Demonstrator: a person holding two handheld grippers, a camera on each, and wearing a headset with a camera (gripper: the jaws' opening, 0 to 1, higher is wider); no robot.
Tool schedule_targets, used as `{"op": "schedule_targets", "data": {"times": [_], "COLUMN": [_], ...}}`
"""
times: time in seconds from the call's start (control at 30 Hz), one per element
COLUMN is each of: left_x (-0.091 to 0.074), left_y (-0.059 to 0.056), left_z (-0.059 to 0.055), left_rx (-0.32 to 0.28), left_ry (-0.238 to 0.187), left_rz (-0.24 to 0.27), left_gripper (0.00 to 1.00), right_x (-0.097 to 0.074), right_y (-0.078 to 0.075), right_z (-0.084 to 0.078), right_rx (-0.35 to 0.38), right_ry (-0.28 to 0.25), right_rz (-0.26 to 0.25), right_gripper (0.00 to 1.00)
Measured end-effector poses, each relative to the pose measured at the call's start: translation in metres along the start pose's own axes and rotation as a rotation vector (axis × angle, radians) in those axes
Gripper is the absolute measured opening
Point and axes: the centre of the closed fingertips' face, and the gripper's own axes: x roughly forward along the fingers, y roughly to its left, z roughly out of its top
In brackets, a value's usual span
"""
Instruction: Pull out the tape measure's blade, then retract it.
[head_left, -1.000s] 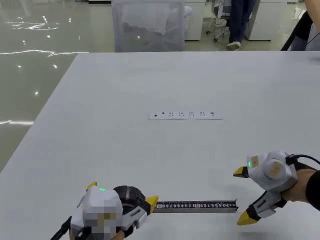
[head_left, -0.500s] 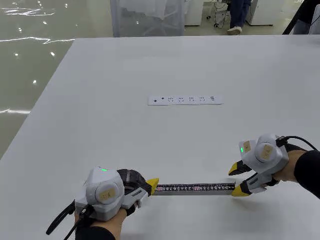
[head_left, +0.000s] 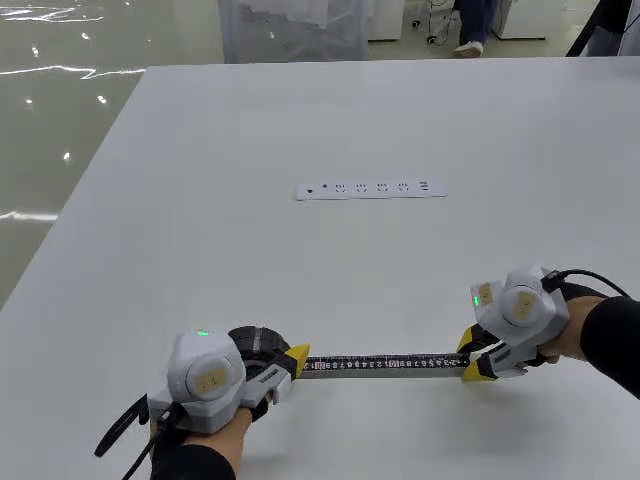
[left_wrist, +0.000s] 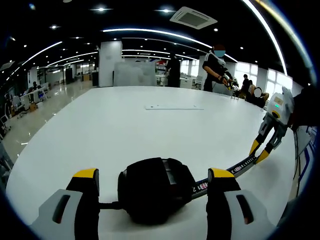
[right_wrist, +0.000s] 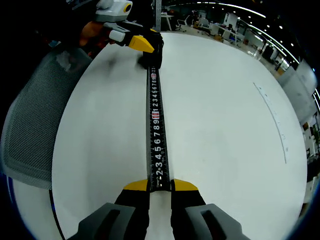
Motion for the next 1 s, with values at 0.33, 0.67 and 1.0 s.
{"op": "schedule_targets", "data": {"times": [0.33, 0.67, 1.0], "left_x": [0.0, 0.002, 0.002], "left_y": [-0.004, -0.003, -0.001], "left_z": [-0.009, -0.013, -0.017], "left_rx": [-0.052, -0.067, -0.042], "left_ry": [0.047, 0.097, 0.132], "left_rz": [0.007, 0.02, 0.025], "left_gripper": [0.69, 0.6, 0.57], "right_x": [0.0, 0.001, 0.001], "right_y": [0.0, -0.001, 0.0], "right_z": [-0.001, -0.001, -0.001], "right_rx": [0.076, 0.108, 0.093], "right_ry": [0.016, 0.034, 0.044], "right_rz": [-0.004, -0.009, -0.004], "right_gripper": [0.1, 0.1, 0.09]}}
